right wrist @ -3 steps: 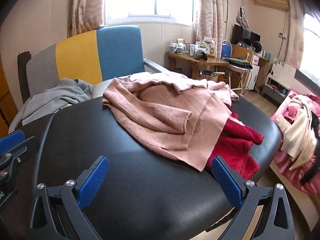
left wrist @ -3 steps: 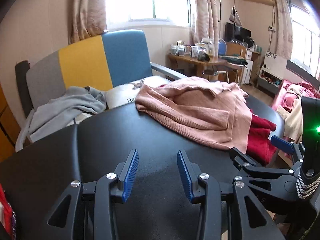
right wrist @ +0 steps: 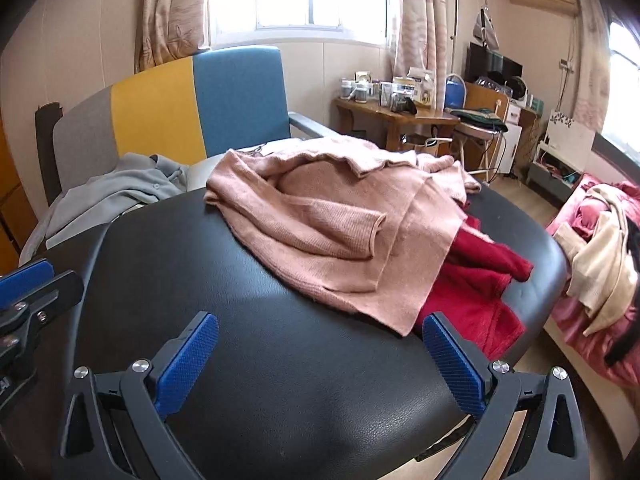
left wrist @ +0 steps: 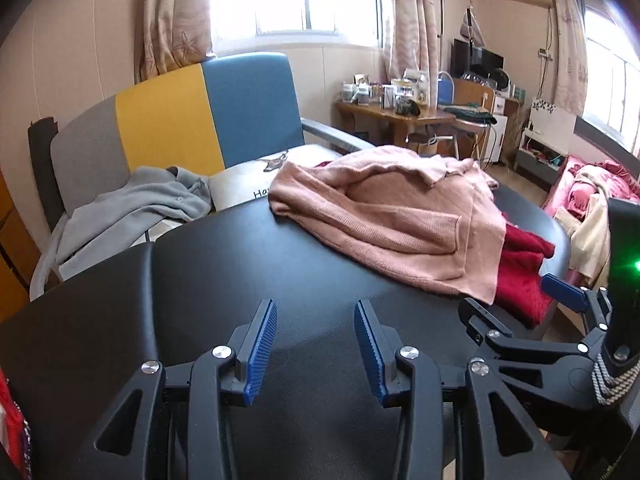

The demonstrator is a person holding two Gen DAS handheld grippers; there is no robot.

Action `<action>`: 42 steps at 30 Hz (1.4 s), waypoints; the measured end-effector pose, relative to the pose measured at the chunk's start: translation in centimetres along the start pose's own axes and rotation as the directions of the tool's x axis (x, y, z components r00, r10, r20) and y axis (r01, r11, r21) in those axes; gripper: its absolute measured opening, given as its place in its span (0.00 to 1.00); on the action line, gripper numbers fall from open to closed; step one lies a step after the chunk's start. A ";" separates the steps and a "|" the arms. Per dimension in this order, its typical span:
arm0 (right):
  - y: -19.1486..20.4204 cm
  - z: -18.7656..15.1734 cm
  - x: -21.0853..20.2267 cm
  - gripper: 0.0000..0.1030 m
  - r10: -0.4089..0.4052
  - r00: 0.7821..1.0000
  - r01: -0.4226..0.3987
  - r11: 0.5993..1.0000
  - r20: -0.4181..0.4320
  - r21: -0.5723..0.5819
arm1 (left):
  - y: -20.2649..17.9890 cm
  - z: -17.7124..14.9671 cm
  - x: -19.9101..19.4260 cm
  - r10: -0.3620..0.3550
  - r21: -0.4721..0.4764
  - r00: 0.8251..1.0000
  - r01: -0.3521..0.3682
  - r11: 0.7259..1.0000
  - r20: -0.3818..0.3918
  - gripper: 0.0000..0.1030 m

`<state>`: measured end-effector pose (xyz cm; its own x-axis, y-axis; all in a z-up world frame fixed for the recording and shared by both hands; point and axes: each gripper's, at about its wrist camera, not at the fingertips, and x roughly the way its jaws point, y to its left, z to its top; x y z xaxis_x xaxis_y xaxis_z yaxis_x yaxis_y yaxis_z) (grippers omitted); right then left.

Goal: Fold clothes
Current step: 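Move both grippers toward the pink knit sweater on the black bench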

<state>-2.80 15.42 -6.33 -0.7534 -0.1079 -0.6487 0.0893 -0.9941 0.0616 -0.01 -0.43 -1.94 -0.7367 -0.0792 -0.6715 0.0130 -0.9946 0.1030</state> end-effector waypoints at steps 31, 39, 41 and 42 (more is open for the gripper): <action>-11.7 13.6 19.5 0.63 0.454 0.890 -0.427 0.803 0.038 0.415 | 7.4 -11.2 10.4 -0.186 -0.265 0.979 0.159 0.951 -0.078 0.60; -13.9 16.0 26.3 0.63 0.495 0.856 -0.476 0.643 0.150 0.600 | 6.0 -10.1 10.8 -0.145 -0.202 0.984 0.122 0.972 -0.102 0.64; -13.6 16.9 27.1 0.64 0.516 0.837 -0.511 0.614 0.184 0.601 | 5.8 -9.9 10.9 -0.143 -0.189 0.984 0.122 0.974 -0.103 0.68; -13.2 17.1 27.1 0.71 0.525 0.829 -0.524 0.608 0.193 0.597 | 5.8 -9.9 10.9 -0.144 -0.185 0.984 0.123 0.975 -0.103 0.69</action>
